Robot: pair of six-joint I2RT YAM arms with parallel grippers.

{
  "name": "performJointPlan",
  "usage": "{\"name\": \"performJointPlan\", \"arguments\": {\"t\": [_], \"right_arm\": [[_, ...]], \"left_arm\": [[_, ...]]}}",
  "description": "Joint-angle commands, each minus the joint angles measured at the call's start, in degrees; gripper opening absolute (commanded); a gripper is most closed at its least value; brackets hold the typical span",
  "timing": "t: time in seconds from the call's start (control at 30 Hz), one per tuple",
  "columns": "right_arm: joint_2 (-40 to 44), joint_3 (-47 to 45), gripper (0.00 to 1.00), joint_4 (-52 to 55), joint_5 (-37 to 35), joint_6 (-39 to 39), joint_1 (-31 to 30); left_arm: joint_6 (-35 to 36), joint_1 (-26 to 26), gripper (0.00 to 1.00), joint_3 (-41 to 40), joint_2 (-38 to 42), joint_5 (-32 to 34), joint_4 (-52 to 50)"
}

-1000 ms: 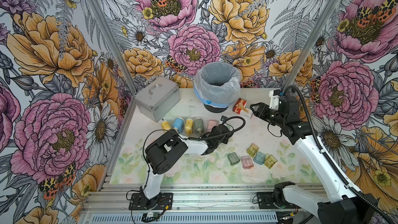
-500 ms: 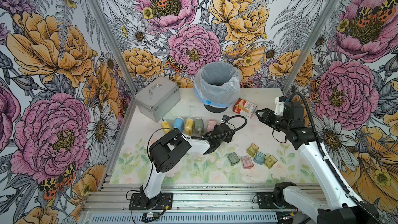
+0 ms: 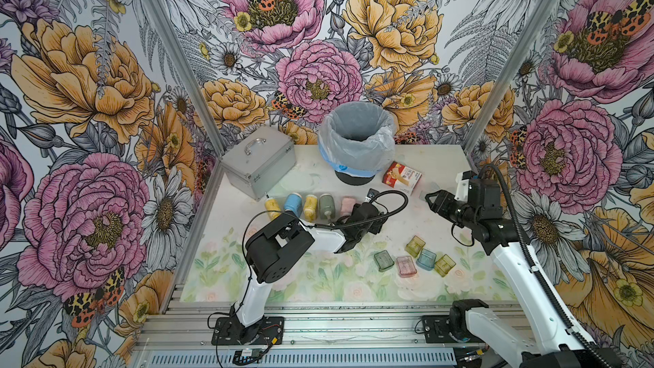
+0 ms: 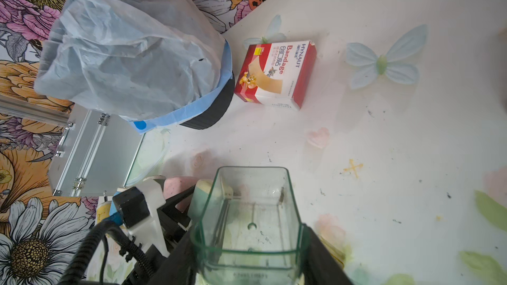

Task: Take out the pencil sharpener tray and clean the shavings
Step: Place the pencil sharpener at the center of the board, then place the container at the center of the board.

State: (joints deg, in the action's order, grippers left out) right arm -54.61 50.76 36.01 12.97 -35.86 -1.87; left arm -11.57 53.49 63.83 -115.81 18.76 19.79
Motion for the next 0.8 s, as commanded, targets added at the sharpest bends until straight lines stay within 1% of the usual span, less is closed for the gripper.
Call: {"name": "performJointPlan", "arguments": {"t": [0.0, 0.4, 0.6, 0.77], "right_arm": [[2.8, -2.3, 0.36, 1.6, -3.5, 1.4, 0.4], [9.3, -10.2, 0.36, 3.6, -12.1, 1.2, 0.4], [9.7, -13.1, 0.36, 3.5, -14.6, 0.1, 0.4], [9.2, -16.0, 0.36, 3.7, -18.6, -1.4, 0.5]], "left_arm": [[1.7, 0.4, 0.71, 0.9, 1.9, -0.1, 1.7], [4.1, 0.8, 0.72, 0.3, 5.0, -0.7, 1.7], [4.7, 0.8, 0.72, 0.0, 5.8, -0.7, 1.7], [5.0, 0.8, 0.72, -0.4, 6.6, -0.7, 1.9]]}}
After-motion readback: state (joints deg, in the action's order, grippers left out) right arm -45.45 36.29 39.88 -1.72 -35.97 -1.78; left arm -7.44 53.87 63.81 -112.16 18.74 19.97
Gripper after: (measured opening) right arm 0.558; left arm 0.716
